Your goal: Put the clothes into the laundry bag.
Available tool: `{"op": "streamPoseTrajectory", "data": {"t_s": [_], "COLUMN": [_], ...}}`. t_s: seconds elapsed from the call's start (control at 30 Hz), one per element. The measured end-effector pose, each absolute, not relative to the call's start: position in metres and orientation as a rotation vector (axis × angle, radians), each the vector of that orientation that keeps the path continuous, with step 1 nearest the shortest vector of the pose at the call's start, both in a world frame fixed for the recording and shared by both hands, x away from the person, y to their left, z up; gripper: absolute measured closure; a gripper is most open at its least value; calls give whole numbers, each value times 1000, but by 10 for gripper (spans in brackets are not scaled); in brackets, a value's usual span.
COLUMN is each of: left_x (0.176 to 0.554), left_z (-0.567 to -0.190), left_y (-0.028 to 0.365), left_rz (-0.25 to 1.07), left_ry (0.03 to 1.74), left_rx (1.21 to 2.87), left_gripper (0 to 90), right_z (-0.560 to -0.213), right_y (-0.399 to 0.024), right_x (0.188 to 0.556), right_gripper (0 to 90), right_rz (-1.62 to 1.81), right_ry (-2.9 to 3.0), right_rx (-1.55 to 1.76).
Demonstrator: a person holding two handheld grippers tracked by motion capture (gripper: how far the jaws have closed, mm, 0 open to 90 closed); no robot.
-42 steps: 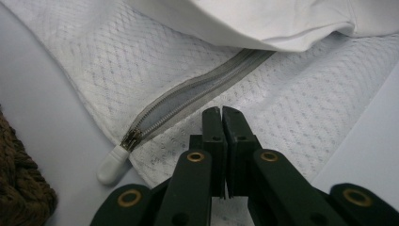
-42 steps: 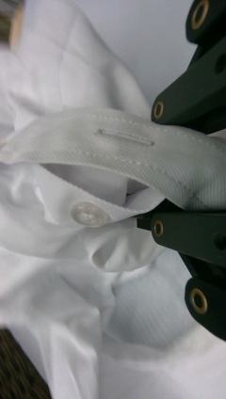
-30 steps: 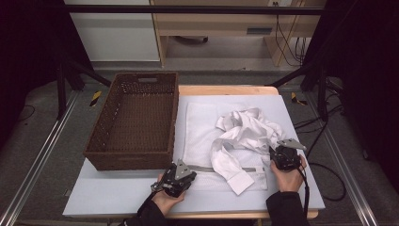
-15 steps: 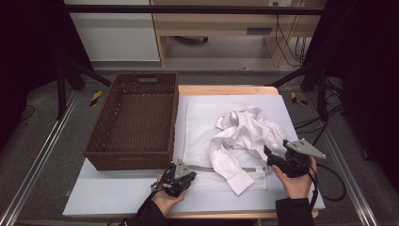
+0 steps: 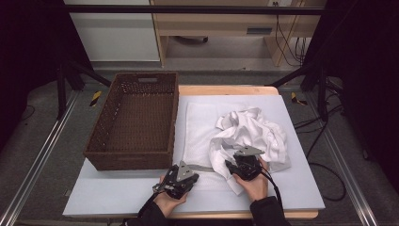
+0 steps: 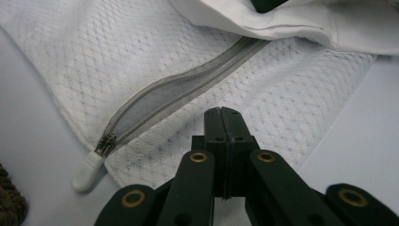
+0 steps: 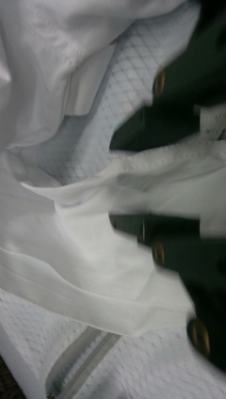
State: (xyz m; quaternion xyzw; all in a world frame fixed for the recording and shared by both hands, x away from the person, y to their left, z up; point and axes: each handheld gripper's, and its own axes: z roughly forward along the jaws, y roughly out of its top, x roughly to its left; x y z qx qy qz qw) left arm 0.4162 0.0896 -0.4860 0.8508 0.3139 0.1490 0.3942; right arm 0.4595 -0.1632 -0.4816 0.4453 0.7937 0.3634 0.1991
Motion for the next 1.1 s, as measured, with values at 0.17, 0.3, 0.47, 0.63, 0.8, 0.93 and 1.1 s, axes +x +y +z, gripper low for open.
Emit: {"op": "streamPoseTrajectory", "data": {"t_s": [0.17,0.3,0.47,0.63,0.8,0.93,1.1], "left_x": [417,416,416,416,416,415,413], "left_z": [-486,-486,-486,-485,-485,-483,-482], "left_y": [90,90,90,91,91,89,87], "left_rz": [369,372,373,369,359,350,353], "left_ry": [801,798,799,802,801,793,782], "left_rx": [2161,2164,2164,2165,2164,2154,2148], "left_gripper": [900,900,900,900,900,900,900], "right_z": [-467,-444,-445,-474,-469,-444,-409], "right_y": [-178,-217,-251,-248,-250,-253,-242], "right_x": [456,453,451,462,460,447,425], "right_gripper": [880,880,872,854,721,595,556], "right_rz": [1018,1007,916,789,849,958,1153], "right_ry": [2149,1944,1874,1979,1982,1918,1862], "right_rx": [1260,1310,1356,1333,1359,1352,1257]}}
